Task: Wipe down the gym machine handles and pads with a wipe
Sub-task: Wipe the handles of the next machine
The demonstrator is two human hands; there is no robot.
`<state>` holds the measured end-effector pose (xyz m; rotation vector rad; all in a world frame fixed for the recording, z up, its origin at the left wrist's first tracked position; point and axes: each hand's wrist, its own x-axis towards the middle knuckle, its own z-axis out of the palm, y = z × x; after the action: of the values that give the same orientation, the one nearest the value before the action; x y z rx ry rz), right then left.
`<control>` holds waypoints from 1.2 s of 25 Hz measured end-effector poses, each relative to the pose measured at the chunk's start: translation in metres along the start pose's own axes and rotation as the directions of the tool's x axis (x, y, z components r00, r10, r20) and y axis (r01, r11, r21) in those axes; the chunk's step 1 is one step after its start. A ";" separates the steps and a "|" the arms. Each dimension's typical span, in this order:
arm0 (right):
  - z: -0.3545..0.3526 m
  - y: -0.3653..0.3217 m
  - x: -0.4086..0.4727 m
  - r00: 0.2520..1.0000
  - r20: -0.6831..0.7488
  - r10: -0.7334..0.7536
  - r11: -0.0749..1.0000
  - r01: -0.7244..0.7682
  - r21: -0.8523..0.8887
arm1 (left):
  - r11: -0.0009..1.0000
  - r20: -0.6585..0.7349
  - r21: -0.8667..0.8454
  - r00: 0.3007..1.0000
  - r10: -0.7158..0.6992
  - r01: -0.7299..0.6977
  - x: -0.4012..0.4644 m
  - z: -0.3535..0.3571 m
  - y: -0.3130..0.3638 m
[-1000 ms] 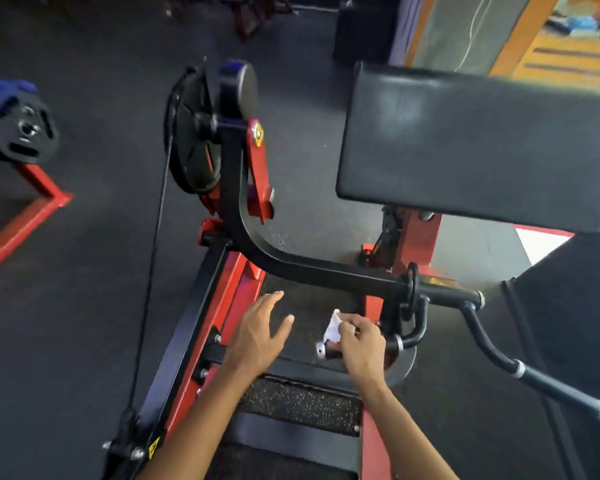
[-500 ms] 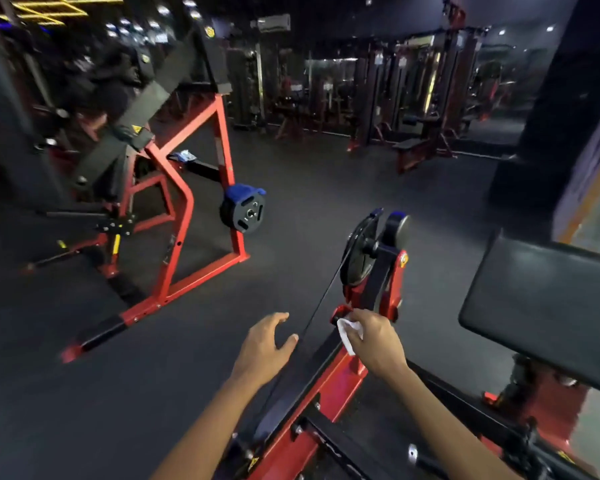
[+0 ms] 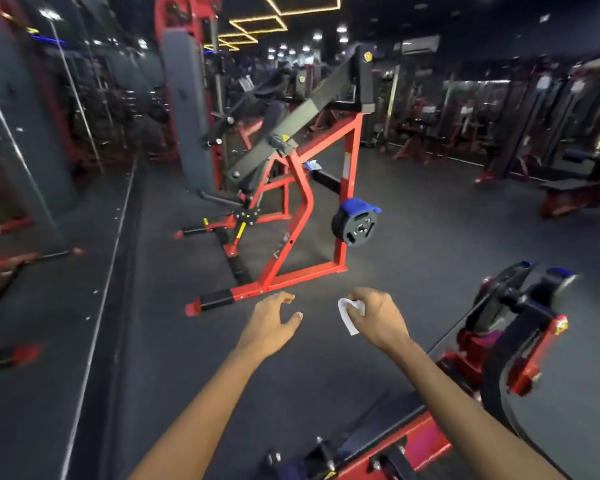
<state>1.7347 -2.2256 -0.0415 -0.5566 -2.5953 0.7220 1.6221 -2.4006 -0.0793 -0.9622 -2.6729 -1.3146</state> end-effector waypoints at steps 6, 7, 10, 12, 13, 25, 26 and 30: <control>0.067 -0.081 0.069 0.994 0.043 -0.096 0.995 0.096 0.003 | 0.997 -0.047 0.010 0.996 -0.076 0.076 0.032 -0.086 -0.070; 0.081 -0.099 0.082 0.993 0.044 -0.106 0.994 0.105 0.024 | 0.996 -0.054 0.012 0.994 -0.090 0.091 0.038 -0.104 -0.084; 0.127 -0.154 0.118 0.988 0.045 -0.149 0.985 0.144 0.090 | 0.991 -0.097 -0.009 0.986 -0.136 0.135 0.057 -0.158 -0.128; 0.158 -0.186 0.134 0.987 0.039 -0.156 0.979 0.149 0.141 | 0.988 -0.107 0.001 0.983 -0.152 0.153 0.065 -0.189 -0.152; 0.169 -0.199 0.139 0.987 0.036 -0.155 0.977 0.147 0.156 | 0.988 -0.110 0.016 0.982 -0.151 0.154 0.069 -0.200 -0.162; 0.247 -0.273 0.223 0.958 0.042 -0.282 0.949 0.273 0.156 | 0.972 -0.214 -0.005 0.950 -0.229 0.233 0.109 -0.268 -0.237; 0.250 -0.275 0.230 0.958 0.037 -0.283 0.949 0.274 0.155 | 0.974 -0.213 0.004 0.952 -0.221 0.227 0.118 -0.272 -0.241; 0.264 -0.277 0.273 0.958 0.021 -0.285 0.948 0.278 0.152 | 0.982 -0.208 -0.001 0.960 -0.186 0.190 0.169 -0.282 -0.255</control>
<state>1.3083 -2.4216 -0.0270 -0.1212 -2.5587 0.8260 1.2803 -2.6332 -0.0334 -0.5435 -2.6611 -1.3342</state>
